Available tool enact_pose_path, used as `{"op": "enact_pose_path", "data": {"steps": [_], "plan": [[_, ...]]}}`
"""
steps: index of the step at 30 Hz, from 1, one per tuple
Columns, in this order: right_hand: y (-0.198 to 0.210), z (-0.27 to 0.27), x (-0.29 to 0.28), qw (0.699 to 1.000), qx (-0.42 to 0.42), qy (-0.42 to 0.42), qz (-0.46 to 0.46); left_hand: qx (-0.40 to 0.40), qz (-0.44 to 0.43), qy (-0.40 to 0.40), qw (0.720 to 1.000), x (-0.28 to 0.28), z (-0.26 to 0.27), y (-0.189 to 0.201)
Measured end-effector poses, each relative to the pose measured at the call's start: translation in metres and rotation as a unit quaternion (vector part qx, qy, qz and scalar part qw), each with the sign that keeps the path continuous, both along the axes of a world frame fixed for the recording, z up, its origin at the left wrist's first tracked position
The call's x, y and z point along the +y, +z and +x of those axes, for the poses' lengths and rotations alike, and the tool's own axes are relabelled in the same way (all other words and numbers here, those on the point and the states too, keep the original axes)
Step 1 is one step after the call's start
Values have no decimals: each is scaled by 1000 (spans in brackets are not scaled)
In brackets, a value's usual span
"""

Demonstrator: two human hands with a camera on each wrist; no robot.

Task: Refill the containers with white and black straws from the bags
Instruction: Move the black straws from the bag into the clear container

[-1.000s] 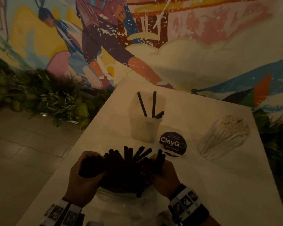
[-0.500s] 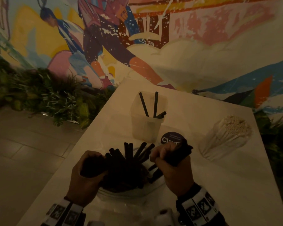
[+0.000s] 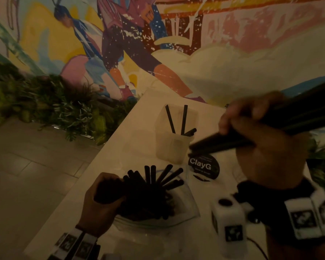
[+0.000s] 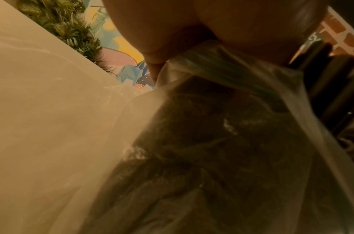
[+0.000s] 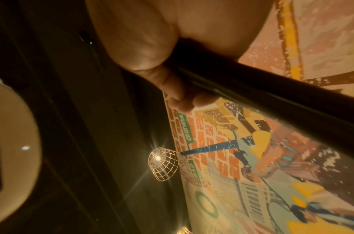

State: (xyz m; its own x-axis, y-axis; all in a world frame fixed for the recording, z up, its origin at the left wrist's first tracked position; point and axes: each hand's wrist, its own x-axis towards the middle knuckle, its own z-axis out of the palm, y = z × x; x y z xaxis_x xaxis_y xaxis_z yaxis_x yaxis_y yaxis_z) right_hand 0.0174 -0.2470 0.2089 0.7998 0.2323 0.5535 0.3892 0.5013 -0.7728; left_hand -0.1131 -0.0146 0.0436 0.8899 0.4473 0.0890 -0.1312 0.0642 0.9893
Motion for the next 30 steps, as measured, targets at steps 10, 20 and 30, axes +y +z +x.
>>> {"op": "enact_pose_path", "data": {"steps": [10,20,30], "plan": [[1,98,52,995,-63,-57,-45,15,-3,5,1000,3,-1,-5],[-75,141,56,961,155,-110,-201,16,8,13,1000,4,0,-4],[-80,143,56,948,127,-173,-236,4,5,13,1000,2,0,0]]}}
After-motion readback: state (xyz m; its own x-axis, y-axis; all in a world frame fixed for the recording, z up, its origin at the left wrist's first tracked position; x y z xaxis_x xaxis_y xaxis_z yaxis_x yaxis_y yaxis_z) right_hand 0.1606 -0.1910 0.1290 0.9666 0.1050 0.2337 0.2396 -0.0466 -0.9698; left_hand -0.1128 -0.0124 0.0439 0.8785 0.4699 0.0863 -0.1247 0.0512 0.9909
